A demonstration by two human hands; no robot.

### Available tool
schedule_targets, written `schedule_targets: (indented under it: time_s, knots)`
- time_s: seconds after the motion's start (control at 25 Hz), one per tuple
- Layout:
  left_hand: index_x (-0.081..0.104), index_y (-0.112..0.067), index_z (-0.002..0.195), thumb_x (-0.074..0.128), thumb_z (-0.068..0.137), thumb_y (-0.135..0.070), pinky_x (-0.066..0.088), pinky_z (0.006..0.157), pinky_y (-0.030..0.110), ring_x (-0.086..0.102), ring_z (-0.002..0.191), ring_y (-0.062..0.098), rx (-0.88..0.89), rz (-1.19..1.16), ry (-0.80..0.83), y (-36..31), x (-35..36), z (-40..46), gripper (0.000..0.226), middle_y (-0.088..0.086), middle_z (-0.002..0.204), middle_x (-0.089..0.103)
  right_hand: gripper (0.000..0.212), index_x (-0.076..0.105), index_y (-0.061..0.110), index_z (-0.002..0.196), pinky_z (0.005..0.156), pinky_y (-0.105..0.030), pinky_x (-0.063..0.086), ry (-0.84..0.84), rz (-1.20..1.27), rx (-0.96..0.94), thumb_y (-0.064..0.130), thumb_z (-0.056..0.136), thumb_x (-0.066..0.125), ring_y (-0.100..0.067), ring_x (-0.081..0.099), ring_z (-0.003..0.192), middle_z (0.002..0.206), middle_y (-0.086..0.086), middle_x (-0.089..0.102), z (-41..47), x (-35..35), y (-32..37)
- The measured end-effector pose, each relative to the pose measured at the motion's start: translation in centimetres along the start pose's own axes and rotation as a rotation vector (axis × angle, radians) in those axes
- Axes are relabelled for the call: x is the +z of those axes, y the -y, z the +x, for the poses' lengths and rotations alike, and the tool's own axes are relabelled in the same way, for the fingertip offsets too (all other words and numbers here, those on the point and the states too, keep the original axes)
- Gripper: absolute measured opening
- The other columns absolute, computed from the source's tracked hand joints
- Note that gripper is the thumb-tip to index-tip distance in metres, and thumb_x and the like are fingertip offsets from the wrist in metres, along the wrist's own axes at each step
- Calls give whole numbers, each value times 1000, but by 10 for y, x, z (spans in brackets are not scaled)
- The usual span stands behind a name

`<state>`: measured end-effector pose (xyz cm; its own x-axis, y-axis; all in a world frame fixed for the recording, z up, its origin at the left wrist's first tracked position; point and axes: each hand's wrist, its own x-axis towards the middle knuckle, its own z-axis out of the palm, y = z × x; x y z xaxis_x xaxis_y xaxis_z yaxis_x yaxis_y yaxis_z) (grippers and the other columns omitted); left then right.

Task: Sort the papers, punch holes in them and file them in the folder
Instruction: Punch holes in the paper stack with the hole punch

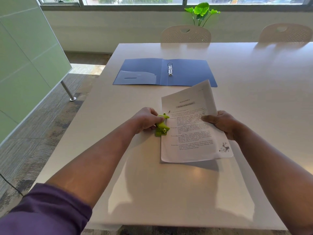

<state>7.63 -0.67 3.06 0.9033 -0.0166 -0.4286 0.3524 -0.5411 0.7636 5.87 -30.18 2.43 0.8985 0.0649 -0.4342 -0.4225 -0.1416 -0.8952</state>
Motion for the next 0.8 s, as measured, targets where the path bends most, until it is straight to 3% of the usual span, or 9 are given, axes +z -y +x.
schedule_targets:
  time_s: [0.12,0.24,0.56,0.8]
  knots:
    - [62,-13,109,79,86,-40,48,63,29,57,74,17,-21,219,41,-12,-7,3,39,9,96,69,17,67,18,111,60,-44,64,-4,-19,5,12,95,68,-30,79,79,103,-11,78,0,1,0]
    - [63,-8,106,79,85,-42,42,53,26,51,68,16,-69,370,83,-21,-11,6,43,8,87,63,20,67,18,114,59,-42,63,-10,-29,5,14,95,68,-31,78,82,104,-11,78,0,1,-1]
    - [67,-12,86,74,87,-51,29,45,21,43,48,12,-169,444,197,-19,-18,22,40,2,71,59,24,67,13,120,63,-44,63,10,-13,1,16,96,67,-34,78,87,105,-12,79,6,-2,-5]
    - [68,-10,80,65,83,-67,33,45,20,46,46,14,-205,544,197,-6,-19,29,57,2,60,59,19,68,13,116,60,-41,63,12,1,1,15,97,66,-35,77,87,106,-15,78,8,-2,-5]
